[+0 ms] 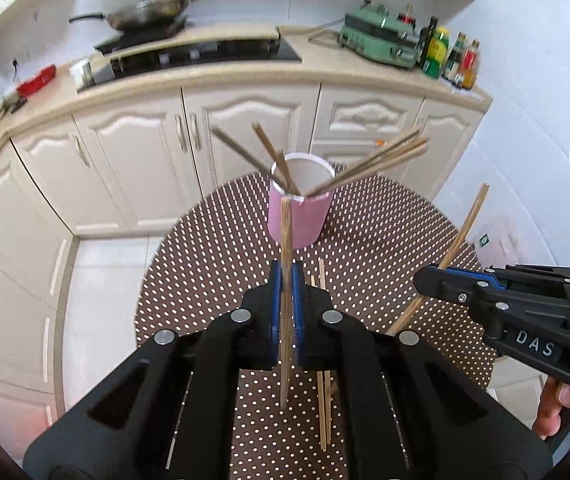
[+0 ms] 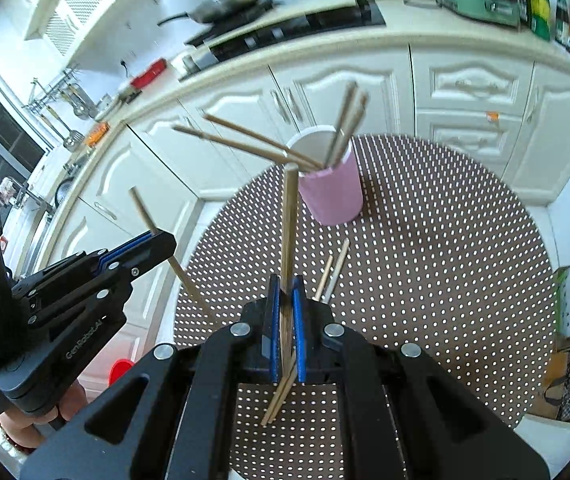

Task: Organize utensils
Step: 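Raise the left gripper's chopstick over the cup while the right gripper carries its own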

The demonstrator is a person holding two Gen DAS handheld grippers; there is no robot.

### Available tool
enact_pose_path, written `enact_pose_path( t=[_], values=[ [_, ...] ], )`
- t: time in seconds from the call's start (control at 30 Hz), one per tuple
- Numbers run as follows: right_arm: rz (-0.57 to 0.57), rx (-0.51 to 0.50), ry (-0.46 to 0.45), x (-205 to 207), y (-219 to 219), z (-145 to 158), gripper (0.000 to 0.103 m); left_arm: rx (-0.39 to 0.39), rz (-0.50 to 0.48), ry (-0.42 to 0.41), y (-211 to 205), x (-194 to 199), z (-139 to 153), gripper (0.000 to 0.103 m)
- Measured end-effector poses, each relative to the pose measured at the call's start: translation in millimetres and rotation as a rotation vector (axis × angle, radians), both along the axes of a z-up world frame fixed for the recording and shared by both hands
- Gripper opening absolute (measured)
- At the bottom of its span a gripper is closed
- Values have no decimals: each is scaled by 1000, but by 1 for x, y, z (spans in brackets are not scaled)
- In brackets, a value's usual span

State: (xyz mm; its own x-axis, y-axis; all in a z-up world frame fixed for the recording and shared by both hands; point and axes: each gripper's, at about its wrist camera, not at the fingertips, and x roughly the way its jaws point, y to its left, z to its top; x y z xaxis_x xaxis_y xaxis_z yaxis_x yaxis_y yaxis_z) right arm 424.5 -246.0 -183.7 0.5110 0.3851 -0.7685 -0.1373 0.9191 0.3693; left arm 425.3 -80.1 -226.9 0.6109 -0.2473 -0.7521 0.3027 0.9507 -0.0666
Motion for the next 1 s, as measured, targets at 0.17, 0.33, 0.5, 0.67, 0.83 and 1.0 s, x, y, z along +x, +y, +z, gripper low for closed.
enact_pose_path(
  t=[0.17, 0.33, 0.5, 0.67, 0.83, 1.0],
  values=[
    [-7, -12, -75, -14, 5, 24, 5, -12, -3, -64, 6, -16, 21, 6],
    [-14, -16, -133, -25, 8, 46, 5, -30, -11, -112, 9, -29, 44, 6],
    [-12, -18, -180, -25, 7, 57, 5, -46, -29, -164, 6, -34, 64, 6],
    [-8, -16, -230, -18, 5, 77, 5, -83, -33, -203, 6, -29, 88, 6],
    [-9, -18, -285, 1, 3, 98, 5, -144, -21, -238, 14, -8, 112, 6],
    [-12, -18, -315, 27, -2, 111, 5, -205, -4, -250, 24, 24, 127, 6]
  ],
)
